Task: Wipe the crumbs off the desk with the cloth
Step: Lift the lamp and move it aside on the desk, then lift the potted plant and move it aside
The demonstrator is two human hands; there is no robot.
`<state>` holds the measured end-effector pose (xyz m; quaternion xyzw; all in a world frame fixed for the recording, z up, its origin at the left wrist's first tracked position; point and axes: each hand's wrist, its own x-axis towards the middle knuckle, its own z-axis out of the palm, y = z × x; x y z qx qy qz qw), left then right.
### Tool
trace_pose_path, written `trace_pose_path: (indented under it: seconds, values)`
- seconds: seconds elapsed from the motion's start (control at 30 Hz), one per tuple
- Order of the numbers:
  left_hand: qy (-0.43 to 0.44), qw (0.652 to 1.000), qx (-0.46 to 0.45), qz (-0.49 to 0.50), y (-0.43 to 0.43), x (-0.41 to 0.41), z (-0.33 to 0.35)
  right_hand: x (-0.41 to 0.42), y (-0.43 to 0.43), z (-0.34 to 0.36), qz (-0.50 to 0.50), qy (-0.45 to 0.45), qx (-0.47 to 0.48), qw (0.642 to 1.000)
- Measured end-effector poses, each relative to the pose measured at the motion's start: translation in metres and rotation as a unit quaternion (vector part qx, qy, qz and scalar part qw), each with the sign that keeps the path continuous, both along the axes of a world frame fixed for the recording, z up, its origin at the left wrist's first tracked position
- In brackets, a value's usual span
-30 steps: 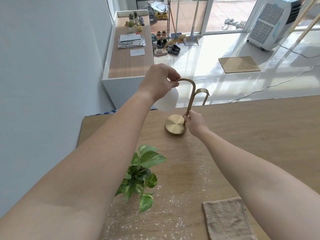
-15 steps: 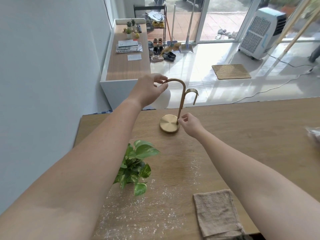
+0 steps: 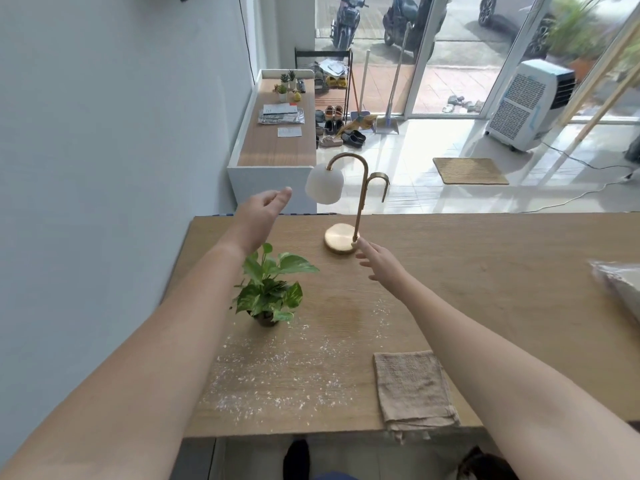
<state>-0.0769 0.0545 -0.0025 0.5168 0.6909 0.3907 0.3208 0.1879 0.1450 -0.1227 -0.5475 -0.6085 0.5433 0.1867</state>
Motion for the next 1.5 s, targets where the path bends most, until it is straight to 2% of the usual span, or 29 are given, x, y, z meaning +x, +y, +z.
trace_pose_path:
  seconds: [0.13,0.4,0.67,0.87,1.1,1.5]
  values:
    - [0.011,0.999,-0.017,0.048,-0.046,0.005,0.003,0.004,-0.029,0.006,0.008,0.027,-0.015,1.0]
    - [-0.025,0.992,0.012,0.121,-0.109,-0.011,-0.015,0.003,-0.073,0.012,0.033,0.047,-0.021,0.998]
    - [-0.13,0.972,-0.017,0.197,-0.165,-0.027,-0.059,-0.017,-0.108,-0.004,0.038,0.074,-0.066,0.994]
    - [-0.228,0.954,-0.061,0.186,-0.185,-0.029,-0.098,-0.035,-0.124,-0.019,0.039,0.081,-0.11,0.99]
    - [-0.278,0.936,-0.129,0.172,-0.179,-0.044,-0.141,-0.065,-0.129,-0.035,-0.003,0.09,-0.173,0.981]
    - [-0.332,0.919,-0.172,0.124,-0.141,-0.053,-0.173,-0.112,-0.122,-0.062,-0.091,0.134,-0.224,0.961]
